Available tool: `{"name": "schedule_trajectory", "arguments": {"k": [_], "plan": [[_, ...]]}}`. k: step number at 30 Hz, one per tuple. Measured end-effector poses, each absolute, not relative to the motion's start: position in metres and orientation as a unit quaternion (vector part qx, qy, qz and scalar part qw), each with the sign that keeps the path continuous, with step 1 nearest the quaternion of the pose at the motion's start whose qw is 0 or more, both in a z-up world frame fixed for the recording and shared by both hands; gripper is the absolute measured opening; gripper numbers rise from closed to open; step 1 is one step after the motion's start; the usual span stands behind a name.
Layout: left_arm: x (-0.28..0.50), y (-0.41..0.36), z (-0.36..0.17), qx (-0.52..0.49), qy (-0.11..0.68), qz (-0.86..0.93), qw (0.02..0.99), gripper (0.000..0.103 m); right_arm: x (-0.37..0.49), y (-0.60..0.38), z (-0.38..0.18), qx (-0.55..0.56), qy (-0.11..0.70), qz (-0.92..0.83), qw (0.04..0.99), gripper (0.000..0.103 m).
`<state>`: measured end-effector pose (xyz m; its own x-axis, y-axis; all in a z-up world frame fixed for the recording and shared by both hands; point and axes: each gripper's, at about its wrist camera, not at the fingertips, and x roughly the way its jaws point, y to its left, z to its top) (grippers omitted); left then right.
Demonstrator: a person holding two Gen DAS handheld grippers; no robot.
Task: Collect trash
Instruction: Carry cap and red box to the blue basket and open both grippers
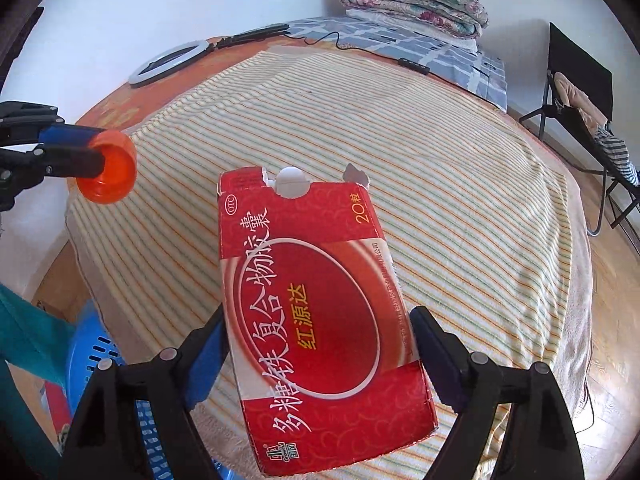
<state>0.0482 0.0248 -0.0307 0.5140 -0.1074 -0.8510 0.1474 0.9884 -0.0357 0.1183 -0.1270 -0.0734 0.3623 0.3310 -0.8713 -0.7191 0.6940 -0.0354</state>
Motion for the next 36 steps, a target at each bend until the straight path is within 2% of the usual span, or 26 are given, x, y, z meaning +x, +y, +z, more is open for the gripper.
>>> {"name": "schedule_trajectory", "arguments": {"k": [15, 24, 36], "plan": [[-0.03, 0.02, -0.048, 0.005, 0.487, -0.071, 0.871, 0.022, 0.019, -0.14, -0.048, -0.171, 0.461, 0.337, 0.803, 0.088], [-0.059, 0.013, -0.086, -0.004, 0.521, -0.081, 0.85, 0.022, -0.028, -0.145, -0.066, -0.156, 0.486, 0.348, 0.786, 0.088], [-0.078, 0.003, -0.119, 0.004, 0.555, -0.089, 0.827, 0.022, -0.059, -0.134, -0.096, -0.188, 0.511, 0.366, 0.755, 0.088]]}}
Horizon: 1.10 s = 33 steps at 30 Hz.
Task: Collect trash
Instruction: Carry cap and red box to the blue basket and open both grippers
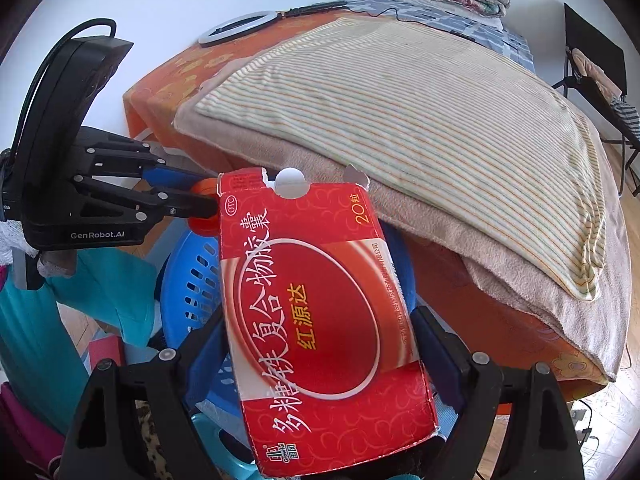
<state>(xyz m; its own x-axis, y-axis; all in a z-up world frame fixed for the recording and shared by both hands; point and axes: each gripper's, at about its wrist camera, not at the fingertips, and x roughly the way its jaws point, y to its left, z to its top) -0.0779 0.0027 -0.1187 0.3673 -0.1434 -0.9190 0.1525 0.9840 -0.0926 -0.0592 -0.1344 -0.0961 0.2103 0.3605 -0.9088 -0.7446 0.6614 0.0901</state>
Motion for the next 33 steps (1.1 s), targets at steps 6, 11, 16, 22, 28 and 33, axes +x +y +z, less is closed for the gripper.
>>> {"name": "schedule_trajectory", "arguments": {"k": [6, 11, 16, 22, 28, 33], "plan": [[-0.082, 0.002, -0.131, 0.003, 0.571, -0.089, 0.816, 0.022, -0.062, -0.132, -0.111, -0.191, 0.527, 0.366, 0.743, 0.089], [-0.084, 0.0, -0.141, 0.002, 0.583, -0.091, 0.807, 0.022, -0.061, -0.132, -0.122, -0.184, 0.544, 0.363, 0.734, 0.089], [-0.084, -0.005, -0.144, 0.004, 0.587, -0.094, 0.804, 0.022, -0.059, -0.133, -0.126, -0.175, 0.554, 0.359, 0.731, 0.089], [-0.082, -0.006, -0.146, 0.002, 0.593, -0.092, 0.8, 0.022, -0.055, -0.135, -0.128, -0.167, 0.559, 0.355, 0.73, 0.09], [-0.081, -0.001, -0.147, -0.003, 0.591, -0.082, 0.803, 0.048, -0.053, -0.137, -0.129, -0.165, 0.561, 0.349, 0.732, 0.089], [-0.079, 0.001, -0.145, -0.004, 0.59, -0.077, 0.804, 0.048, -0.052, -0.137, -0.128, -0.166, 0.56, 0.345, 0.735, 0.089]]}}
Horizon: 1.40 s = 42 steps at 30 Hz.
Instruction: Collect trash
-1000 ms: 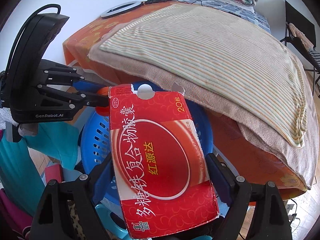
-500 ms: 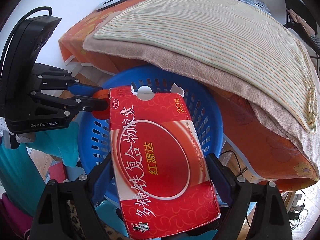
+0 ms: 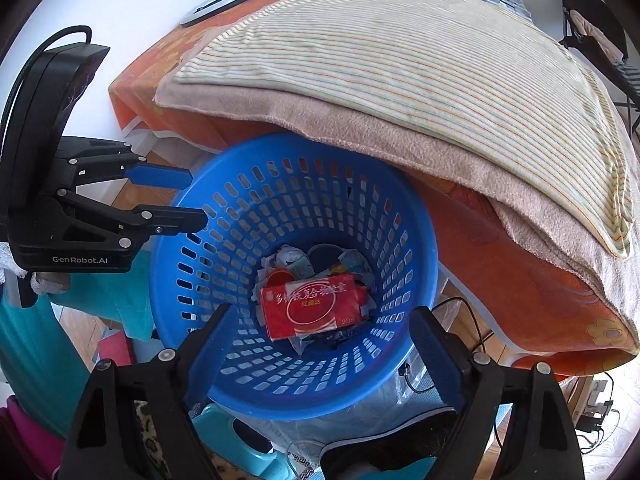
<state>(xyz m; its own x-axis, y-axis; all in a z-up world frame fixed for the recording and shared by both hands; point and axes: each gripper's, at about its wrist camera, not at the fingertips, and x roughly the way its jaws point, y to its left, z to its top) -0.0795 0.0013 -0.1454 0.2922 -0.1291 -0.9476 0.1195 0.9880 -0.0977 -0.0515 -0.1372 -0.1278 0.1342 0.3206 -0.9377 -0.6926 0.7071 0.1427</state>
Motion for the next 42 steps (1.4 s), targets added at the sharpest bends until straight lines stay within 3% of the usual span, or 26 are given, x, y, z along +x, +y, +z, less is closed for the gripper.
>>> {"name": "schedule_trajectory", "arguments": {"k": [9, 13, 32, 42], "plan": [[-0.071, 0.014, -0.132, -0.017, 0.58, -0.055, 0.812, 0.049, -0.044, -0.143, -0.115, -0.153, 0.551, 0.335, 0.749, 0.091], [-0.064, 0.02, -0.117, -0.017, 0.566, -0.046, 0.823, 0.058, -0.035, -0.145, -0.102, -0.143, 0.542, 0.33, 0.76, 0.091], [-0.008, 0.029, -0.035, 0.014, 0.497, -0.028, 0.867, 0.059, 0.025, -0.146, -0.038, -0.142, 0.482, 0.309, 0.807, 0.094], [0.023, 0.041, 0.013, -0.013, 0.439, -0.024, 0.898, 0.071, 0.069, -0.151, 0.008, -0.11, 0.435, 0.287, 0.846, 0.097]]}}
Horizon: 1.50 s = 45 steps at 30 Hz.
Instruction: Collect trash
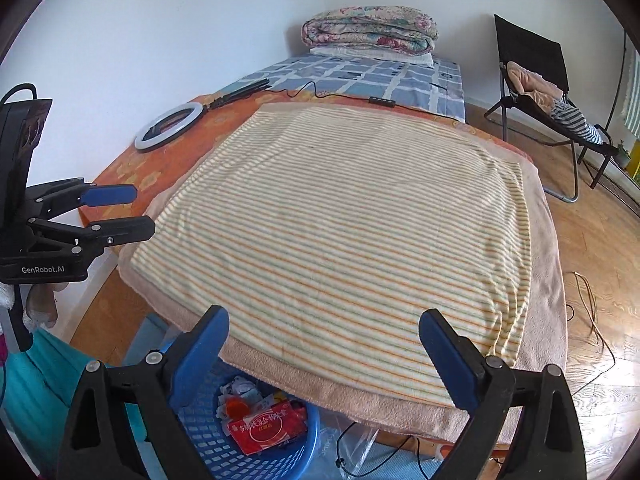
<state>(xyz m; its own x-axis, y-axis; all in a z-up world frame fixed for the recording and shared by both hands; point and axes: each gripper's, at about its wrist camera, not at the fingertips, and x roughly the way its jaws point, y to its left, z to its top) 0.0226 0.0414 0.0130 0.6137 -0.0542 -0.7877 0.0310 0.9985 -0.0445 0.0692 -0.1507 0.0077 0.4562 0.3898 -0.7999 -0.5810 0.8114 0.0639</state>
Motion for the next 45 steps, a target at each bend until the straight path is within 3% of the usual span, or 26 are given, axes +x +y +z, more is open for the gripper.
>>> {"name": "schedule_trajectory", "arguments": {"k": [2, 7, 23, 45], "plan": [[0.027, 0.046, 0.018, -0.023, 0.429, -0.019, 0.903, 0.077, 0.076, -0.151, 0.014, -0.105, 0.426, 0.283, 0.853, 0.097], [0.035, 0.057, 0.021, -0.054, 0.42, -0.013, 0.906, 0.078, 0.091, -0.156, 0.024, -0.068, 0.405, 0.286, 0.866, 0.103], [0.039, 0.062, 0.028, -0.074, 0.392, 0.012, 0.917, 0.091, 0.113, -0.15, 0.032, -0.014, 0.382, 0.287, 0.878, 0.103], [0.042, 0.061, 0.021, -0.074, 0.398, 0.028, 0.914, 0.092, 0.113, -0.154, 0.029, -0.009, 0.388, 0.276, 0.879, 0.103]]}}
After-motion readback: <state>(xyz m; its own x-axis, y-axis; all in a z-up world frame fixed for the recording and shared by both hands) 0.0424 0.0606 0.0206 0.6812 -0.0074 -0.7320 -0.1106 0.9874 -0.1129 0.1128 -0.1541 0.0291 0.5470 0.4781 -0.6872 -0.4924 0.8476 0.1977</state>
